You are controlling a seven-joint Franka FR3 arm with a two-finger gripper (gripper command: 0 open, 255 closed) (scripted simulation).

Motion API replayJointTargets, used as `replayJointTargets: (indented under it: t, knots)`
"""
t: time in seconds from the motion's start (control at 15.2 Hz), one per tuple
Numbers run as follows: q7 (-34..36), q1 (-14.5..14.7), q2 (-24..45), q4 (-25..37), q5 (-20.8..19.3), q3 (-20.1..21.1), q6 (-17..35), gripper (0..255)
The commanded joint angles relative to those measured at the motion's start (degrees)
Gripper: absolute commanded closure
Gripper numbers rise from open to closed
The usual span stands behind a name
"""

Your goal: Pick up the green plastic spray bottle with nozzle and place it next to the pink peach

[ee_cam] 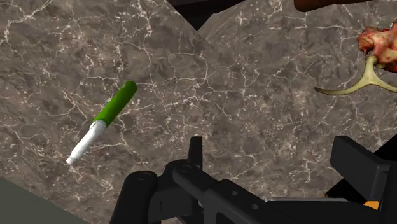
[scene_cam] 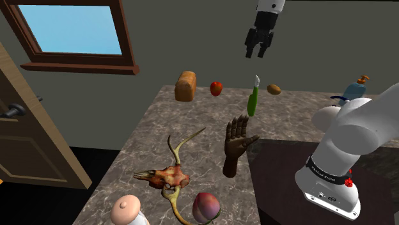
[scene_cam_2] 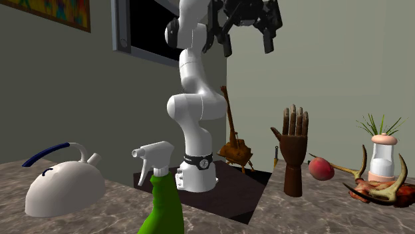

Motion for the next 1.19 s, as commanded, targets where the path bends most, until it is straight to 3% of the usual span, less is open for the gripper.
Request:
replayJointTargets:
  t: [0.0, 1.12]
  knots:
    - [1.49, -0.79, 4.26, 1.37, 0.27, -0.76, 0.59, 0]
    - [8.82, -9.06, 40.26, 19.8, 5.63, -10.08, -2.5, 0]
